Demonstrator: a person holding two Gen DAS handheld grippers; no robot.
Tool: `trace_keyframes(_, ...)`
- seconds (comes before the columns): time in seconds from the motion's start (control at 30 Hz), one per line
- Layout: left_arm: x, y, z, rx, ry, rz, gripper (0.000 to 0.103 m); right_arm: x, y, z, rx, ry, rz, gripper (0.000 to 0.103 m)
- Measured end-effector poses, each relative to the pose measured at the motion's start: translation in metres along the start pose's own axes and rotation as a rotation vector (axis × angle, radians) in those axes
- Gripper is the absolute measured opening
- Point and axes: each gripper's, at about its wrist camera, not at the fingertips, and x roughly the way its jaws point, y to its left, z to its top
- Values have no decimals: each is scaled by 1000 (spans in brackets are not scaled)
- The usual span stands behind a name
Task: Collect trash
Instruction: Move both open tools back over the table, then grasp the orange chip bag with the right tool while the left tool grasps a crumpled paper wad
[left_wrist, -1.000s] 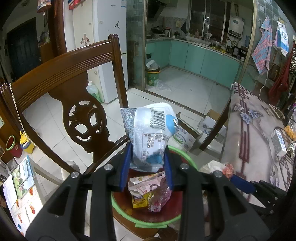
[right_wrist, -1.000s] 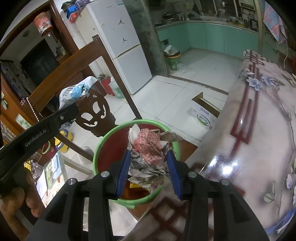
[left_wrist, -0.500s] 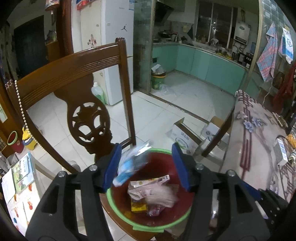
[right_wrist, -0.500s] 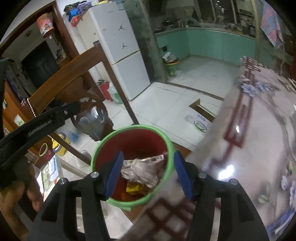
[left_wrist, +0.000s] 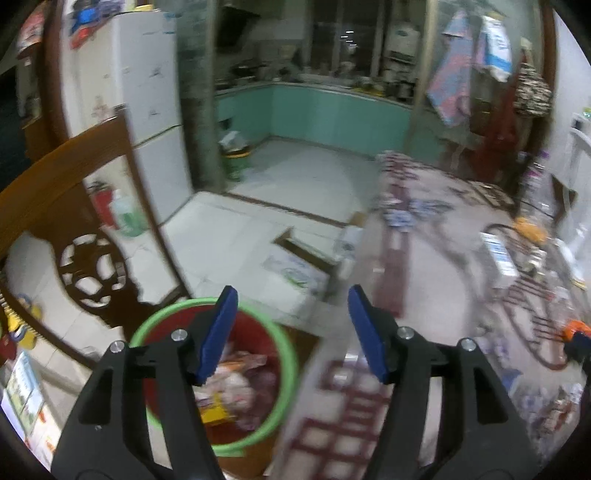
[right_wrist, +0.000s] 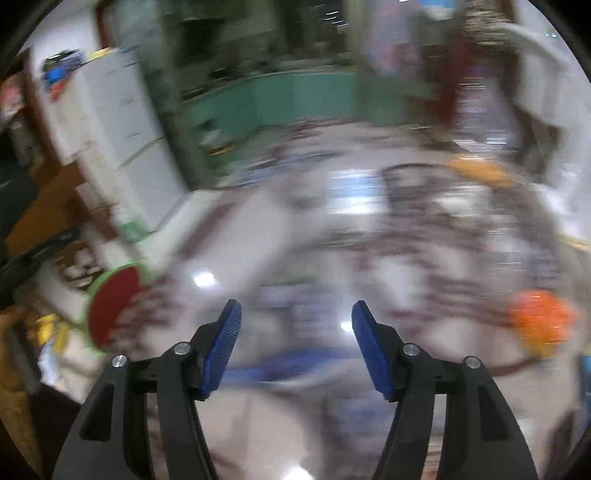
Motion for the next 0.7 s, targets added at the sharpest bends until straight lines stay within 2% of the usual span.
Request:
trace_keyframes(0.03,-1,-11,0,15,-1,-28,63,-6,-31,3,20,28,-43,81)
trace_keyframes(0.07,-2,-25,-1,35,-2,-57,63,-10,-62,6,48,66,-88,81)
trace_keyframes(0.17,-5,-80,-8,122,12,-178,67,-21,-141,5,135,89,-243,87)
trace_keyframes(0.23,-8,-125,-17,184,37,-307,71,-19,-185,0,192,122,-338,87)
trace_keyframes(0.27,-10,-141,-21,208,46,-349,72,-16,-206,-5,228,135,-366,87)
trace_keyframes(0.37,-21,-209,-44,349,72,-497,78,0,-248,-22,317,197,-370,87)
trace_keyframes(0.53,-32,-277,-81,480,158,-712,87,24,-273,-28,285,269,-366,87)
trace_keyframes(0.6,-35,-296,-98,526,193,-762,88,31,-274,-27,286,278,-354,87)
trace_keyframes(0.7,-34,-316,-122,613,231,-781,88,42,-278,-31,311,294,-280,86)
